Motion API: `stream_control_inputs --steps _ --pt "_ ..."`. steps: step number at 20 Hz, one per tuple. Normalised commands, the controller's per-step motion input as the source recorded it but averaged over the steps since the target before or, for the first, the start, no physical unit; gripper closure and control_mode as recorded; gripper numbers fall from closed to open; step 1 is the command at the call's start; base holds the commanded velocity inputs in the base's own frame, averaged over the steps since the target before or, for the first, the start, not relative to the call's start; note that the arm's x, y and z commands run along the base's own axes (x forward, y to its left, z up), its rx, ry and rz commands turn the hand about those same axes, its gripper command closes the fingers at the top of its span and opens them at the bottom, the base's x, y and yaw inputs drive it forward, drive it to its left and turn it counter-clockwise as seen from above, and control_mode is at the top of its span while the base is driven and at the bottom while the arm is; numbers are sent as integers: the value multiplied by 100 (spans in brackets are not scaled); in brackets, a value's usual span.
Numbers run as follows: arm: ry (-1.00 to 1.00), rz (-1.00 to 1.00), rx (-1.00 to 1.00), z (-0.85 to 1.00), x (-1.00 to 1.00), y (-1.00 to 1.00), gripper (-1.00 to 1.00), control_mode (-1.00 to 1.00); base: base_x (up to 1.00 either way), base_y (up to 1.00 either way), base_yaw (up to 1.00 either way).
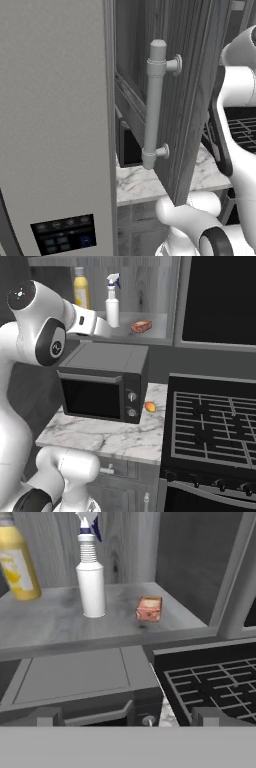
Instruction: Pick the spray and bar soap from the cabinet and place them on the counter.
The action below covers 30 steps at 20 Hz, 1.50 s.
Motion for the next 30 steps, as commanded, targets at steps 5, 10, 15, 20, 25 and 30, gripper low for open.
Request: stream_control_inputs --steps 5,10,15,20,25,30 --pt "3 -6 0 -7 22 -14 -100 -100 0 0 0" --pt "5 -9 0 -2 26 -14 -100 -100 0 0 0" --pt "4 -9 0 0 28 -9 -100 -100 0 0 0" --pt "0 -3 0 0 23 -14 -100 -100 0 0 0" --pt "0 0 0 0 23 -21 -100 -100 0 0 0" --pt "1 0 1 0 35 -14 -100 -100 0 0 0"
